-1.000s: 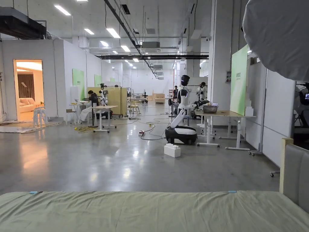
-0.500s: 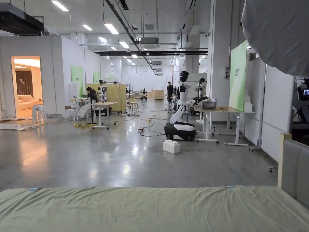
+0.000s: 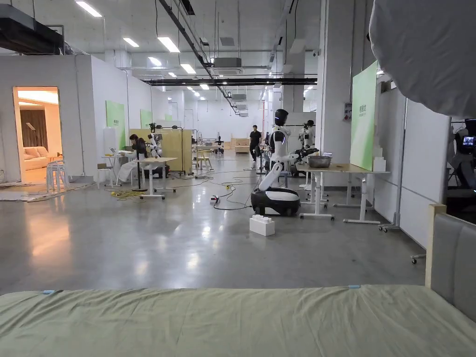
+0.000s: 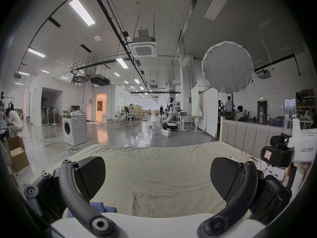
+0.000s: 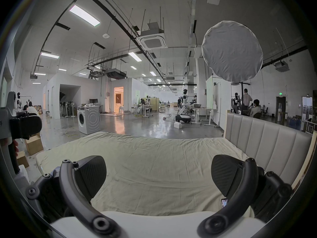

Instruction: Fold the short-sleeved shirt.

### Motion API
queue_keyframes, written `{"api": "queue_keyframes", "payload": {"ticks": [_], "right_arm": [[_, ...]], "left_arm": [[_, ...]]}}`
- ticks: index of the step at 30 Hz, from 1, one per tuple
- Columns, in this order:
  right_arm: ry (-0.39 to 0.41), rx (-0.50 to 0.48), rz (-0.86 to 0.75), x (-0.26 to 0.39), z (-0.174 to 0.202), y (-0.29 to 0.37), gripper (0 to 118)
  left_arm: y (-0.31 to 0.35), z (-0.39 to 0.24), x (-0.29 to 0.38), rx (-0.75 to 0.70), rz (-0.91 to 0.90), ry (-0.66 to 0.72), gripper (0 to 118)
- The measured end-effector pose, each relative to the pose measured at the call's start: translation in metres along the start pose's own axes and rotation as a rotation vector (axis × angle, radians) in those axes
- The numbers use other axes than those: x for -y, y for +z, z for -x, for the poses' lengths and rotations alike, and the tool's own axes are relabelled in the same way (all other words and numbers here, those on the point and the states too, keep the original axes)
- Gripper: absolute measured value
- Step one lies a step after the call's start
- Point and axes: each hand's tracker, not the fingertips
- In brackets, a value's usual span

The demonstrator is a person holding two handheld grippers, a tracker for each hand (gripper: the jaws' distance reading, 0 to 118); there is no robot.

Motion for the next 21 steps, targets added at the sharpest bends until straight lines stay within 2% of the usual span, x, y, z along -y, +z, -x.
{"api": "queue_keyframes", "payload": {"ticks": [2, 7, 13, 21], "right_arm": [[0.021, -0.002, -0.018, -0.002, 0.0001, 0.0015, 118], [-0.049, -0.039, -0.006, -0.0014, -0.0049, 0.0028, 118], [-0.035, -0.035, -0.007, -0.0043, -0.0044, 0.003, 118], [-0.123, -0.077, 0.053, -0.0026, -0.0083, -0.0007, 118]], "left_arm": [[0.0001, -0.0001, -0.0009, -0.007, 0.005, 0.0, 118], [0.0012, 0.0001, -0.0011, -0.01, 0.006, -0.011, 118], [0.0, -0.0002, -0.0012, -0.004, 0.003, -0.004, 118], [-0.0031, -0.0046, -0.0028, 0.006, 0.013, -0.015, 118]]}}
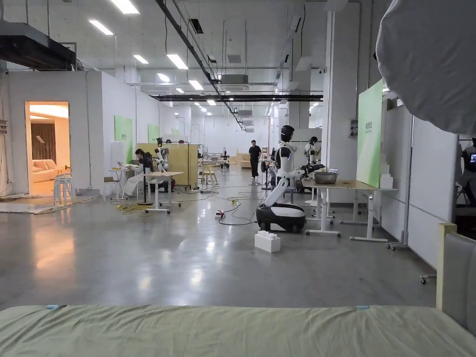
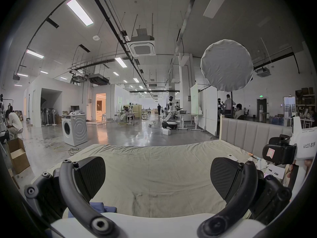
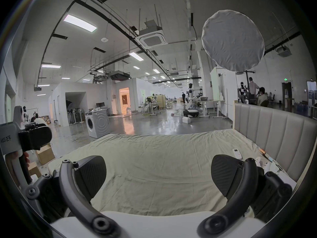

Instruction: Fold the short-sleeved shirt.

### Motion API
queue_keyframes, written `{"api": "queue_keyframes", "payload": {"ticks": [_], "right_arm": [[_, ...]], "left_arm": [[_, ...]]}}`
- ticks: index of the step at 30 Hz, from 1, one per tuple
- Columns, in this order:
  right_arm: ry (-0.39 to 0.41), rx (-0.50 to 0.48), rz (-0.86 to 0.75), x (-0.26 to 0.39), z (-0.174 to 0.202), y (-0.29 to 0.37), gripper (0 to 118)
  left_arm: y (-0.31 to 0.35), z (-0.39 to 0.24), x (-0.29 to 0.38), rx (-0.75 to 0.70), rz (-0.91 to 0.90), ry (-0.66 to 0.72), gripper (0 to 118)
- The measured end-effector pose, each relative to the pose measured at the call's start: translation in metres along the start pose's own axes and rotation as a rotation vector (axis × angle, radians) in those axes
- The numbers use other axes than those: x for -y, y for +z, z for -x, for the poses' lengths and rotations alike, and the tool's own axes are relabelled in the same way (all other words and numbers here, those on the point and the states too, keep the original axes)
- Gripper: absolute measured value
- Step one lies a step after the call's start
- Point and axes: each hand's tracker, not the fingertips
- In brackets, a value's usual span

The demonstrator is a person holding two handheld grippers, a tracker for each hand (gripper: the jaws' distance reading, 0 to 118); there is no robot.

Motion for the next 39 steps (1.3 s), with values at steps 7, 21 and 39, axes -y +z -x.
{"api": "queue_keyframes", "payload": {"ticks": [7, 21, 39], "right_arm": [[-0.068, 0.154, 0.091, -0.007, 0.008, -0.005, 118], [-0.101, 0.186, 0.123, -0.014, 0.014, -0.007, 118], [0.165, 0.098, -0.157, -0.01, 0.015, 0.001, 118]], "left_arm": [[-0.004, 0.0, -0.001, 0.006, 0.011, 0.006, 118], [-0.003, -0.001, -0.009, 0.023, -0.024, 0.015, 118], [-0.002, -0.009, -0.004, -0.006, -0.085, 0.003, 118]]}}
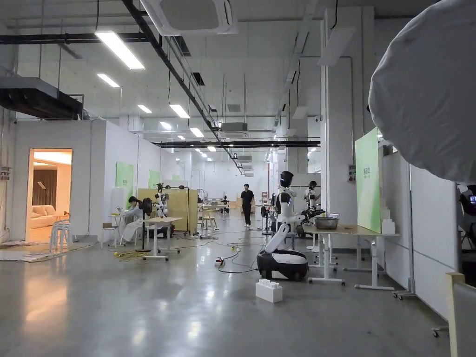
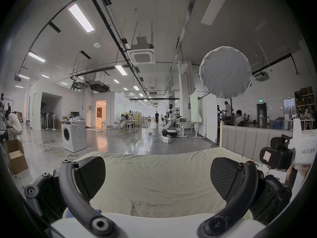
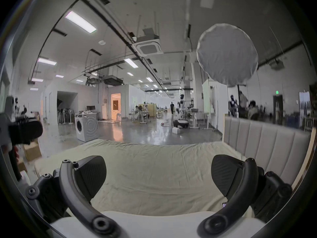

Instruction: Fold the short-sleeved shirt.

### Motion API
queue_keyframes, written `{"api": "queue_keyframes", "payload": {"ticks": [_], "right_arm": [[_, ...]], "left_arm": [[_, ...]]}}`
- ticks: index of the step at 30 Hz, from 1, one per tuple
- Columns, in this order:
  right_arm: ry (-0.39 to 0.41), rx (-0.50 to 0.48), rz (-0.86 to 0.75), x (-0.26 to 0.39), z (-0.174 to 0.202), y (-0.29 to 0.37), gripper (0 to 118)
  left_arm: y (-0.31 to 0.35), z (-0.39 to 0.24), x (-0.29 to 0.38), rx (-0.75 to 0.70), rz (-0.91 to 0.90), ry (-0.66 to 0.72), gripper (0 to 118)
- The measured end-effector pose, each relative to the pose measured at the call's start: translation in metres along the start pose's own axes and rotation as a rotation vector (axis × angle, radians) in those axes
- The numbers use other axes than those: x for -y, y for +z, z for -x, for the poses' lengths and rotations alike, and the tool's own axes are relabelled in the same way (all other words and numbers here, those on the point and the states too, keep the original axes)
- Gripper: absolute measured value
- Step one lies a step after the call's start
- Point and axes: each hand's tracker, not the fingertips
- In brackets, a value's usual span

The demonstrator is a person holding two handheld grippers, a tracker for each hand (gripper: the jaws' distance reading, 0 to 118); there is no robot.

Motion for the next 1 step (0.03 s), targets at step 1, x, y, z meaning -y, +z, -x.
{"api": "queue_keyframes", "payload": {"ticks": [1], "right_arm": [[-0.025, 0.002, 0.036, 0.0043, 0.003, -0.0014, 118]], "left_arm": [[0.0003, -0.002, -0.0005, -0.007, 0.004, 0.001, 118]]}}
